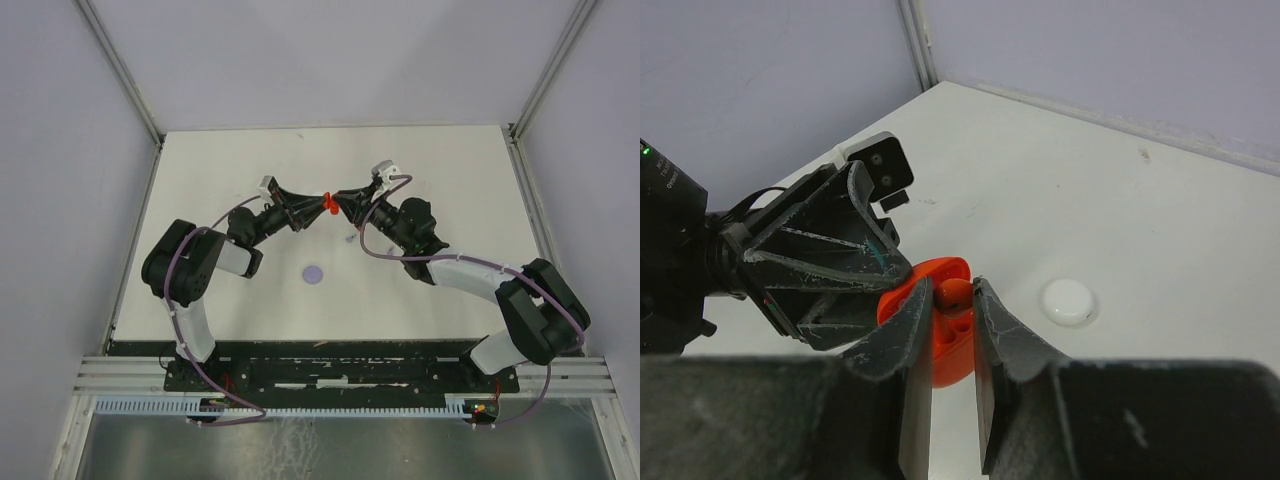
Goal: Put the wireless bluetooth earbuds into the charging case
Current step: Place the earbud in the charging case.
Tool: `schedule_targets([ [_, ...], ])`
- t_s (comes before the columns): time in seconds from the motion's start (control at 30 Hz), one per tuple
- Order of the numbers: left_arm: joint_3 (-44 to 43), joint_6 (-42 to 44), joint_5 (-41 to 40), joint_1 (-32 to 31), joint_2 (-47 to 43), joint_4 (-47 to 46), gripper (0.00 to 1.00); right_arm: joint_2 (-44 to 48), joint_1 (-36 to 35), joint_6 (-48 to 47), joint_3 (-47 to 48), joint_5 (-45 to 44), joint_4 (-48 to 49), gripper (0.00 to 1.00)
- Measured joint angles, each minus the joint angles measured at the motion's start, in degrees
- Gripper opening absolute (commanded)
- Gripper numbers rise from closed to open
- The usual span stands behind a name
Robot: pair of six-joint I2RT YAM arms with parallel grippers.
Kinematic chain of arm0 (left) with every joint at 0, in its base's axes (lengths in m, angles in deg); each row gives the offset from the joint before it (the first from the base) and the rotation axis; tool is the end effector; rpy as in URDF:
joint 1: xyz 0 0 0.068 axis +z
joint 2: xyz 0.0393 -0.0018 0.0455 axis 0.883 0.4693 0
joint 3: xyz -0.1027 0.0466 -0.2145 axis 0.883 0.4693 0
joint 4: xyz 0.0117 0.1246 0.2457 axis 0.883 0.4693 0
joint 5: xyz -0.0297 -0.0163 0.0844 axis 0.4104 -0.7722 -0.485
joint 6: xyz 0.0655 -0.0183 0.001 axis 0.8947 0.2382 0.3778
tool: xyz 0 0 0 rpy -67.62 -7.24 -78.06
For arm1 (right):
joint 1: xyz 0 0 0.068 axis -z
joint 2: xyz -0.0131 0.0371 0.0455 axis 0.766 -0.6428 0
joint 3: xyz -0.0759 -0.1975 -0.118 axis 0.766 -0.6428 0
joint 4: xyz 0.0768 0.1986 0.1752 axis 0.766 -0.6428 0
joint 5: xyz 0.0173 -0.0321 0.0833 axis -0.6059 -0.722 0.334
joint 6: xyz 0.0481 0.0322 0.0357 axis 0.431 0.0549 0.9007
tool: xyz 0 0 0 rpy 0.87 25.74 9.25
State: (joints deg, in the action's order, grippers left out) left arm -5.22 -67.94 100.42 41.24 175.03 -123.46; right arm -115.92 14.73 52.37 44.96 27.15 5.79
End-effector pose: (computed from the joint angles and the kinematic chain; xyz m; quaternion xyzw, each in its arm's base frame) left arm 0.3169 -0.1546 0.1415 -0.2206 0.5909 -0.7595 0.1593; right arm 0.2884 0.2156 0.2236 -0.1849 0.6482 0.3625 0.6436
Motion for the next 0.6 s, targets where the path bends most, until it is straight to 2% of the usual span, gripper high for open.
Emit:
schedule_targets([
  [0.23,0.00,-0.72,0.00,0.00,0.02,0.02,0.03,0.04,-0.11,-0.68,-1.36,0.00,2.45,0.08],
  [0.6,-1.57,-1.68,-0.28,0.00,0.81,-0.17,0.03,0.20,-0.09,-1.22,-2.75,-0.61,3.37,0.23],
])
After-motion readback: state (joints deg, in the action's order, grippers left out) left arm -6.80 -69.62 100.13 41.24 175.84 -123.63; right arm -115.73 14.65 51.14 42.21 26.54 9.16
